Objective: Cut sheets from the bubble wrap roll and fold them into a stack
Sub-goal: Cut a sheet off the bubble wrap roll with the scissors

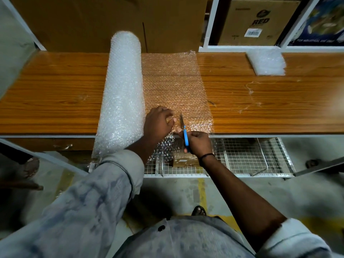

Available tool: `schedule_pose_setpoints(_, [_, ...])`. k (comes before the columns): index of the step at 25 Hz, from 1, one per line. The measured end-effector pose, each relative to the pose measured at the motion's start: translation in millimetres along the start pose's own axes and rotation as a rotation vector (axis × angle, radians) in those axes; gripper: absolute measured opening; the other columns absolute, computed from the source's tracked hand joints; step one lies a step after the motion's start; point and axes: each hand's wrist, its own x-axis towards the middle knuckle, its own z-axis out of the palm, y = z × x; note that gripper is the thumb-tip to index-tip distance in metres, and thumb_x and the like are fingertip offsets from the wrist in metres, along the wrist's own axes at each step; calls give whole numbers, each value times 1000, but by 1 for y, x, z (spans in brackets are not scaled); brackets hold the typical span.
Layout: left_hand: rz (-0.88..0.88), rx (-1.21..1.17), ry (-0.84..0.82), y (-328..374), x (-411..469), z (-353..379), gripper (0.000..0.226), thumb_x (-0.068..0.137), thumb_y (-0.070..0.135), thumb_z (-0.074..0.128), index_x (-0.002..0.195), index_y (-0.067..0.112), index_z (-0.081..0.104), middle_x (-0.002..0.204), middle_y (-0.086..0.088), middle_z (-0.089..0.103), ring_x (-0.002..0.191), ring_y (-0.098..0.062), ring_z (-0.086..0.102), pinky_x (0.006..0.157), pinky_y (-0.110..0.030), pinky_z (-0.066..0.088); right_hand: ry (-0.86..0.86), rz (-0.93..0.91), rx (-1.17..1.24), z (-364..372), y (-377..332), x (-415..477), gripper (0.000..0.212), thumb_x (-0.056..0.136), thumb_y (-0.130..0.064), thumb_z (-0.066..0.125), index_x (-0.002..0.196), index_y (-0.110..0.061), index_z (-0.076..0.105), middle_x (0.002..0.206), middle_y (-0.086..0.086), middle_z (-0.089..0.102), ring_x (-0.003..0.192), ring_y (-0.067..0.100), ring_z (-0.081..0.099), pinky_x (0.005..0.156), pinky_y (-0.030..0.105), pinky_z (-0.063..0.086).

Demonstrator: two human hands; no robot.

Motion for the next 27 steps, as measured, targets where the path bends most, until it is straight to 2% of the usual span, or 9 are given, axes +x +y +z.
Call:
schedule_pose_setpoints(6, [-8, -206, 37, -5, 0, 18, 25, 85, 35, 71, 103, 21, 80, 119, -2, 67, 118, -24, 57, 99, -46, 47, 23, -17, -27, 6, -7, 8, 29, 96, -22, 63, 75, -7, 76, 54, 9, 66, 44, 22, 62, 47, 23, 46])
schedule_pose_setpoints(8, [-69, -271, 49, -7, 4, 19, 18, 83, 33, 77, 96, 22, 81, 118, 1, 68, 117, -22, 58, 98, -49, 50, 36, -27, -71, 8, -10, 12, 29, 93, -22, 62, 74, -5, 76, 57, 15, 67, 48, 22, 61, 50, 26, 47])
schedule_pose_setpoints(10, [-94, -270, 48, -5, 6, 18, 13, 83, 28, 81, 94, 21, 80, 117, 1, 68, 117, -21, 55, 100, -50, 47, 30, -19, -76, 9, -13, 15, 30, 91, -21, 61, 74, 1, 73, 61, 22, 67, 48, 24, 58, 51, 27, 45])
schedule_pose_setpoints(13, [-88, -207, 50, -5, 6, 19, 11, 86, 27, 80, 95, 20, 79, 119, 2, 69, 118, -21, 50, 100, -47, 45, 21, -8, -83, 8, -20, 18, 32, 90, -21, 63, 74, 5, 72, 55, 18, 63, 42, 21, 54, 48, 23, 41])
schedule_pose_setpoints(18, [-101, -228, 65, -11, 5, 26, 15, 90, 30, 76, 99, 18, 77, 116, 4, 68, 118, -21, 50, 99, -42, 47, -8, -23, -120, 6, -33, 21, 49, 83, -45, 81, 63, -2, 68, 47, 9, 57, 34, 19, 50, 41, 20, 38])
schedule_pose_setpoints(20, [-104, -250, 83, -11, 6, 25, 14, 89, 28, 76, 99, 18, 77, 115, 4, 67, 117, -20, 50, 97, -40, 47, 13, -53, -176, 8, -35, 27, 50, 82, -42, 82, 53, -10, 59, 45, 6, 51, 38, 22, 45, 45, 25, 38])
schedule_pose_setpoints(22, [-101, -243, 85, -11, 6, 26, 14, 88, 27, 76, 99, 18, 76, 115, 4, 67, 117, -21, 51, 97, -41, 48, 22, -49, -203, 8, -39, 30, 51, 82, -42, 82, 51, -8, 58, 46, 6, 48, 42, 21, 40, 49, 29, 37])
schedule_pose_setpoints(25, [-94, -244, 82, -13, 6, 27, 16, 89, 29, 73, 101, 20, 76, 115, 4, 68, 116, -23, 52, 96, -43, 48, -7, -38, -187, 5, -46, 31, 66, 74, -61, 82, 61, 2, 68, 50, 11, 57, 44, 21, 47, 49, 27, 38])
schedule_pose_setpoints(27, [-87, -235, 73, -16, 6, 27, 20, 87, 25, 72, 106, 19, 76, 116, 3, 67, 116, -24, 52, 97, -45, 48, -15, -13, -161, 3, -53, 29, 67, 65, -68, 79, 59, -2, 67, 51, 12, 61, 45, 22, 53, 51, 29, 42])
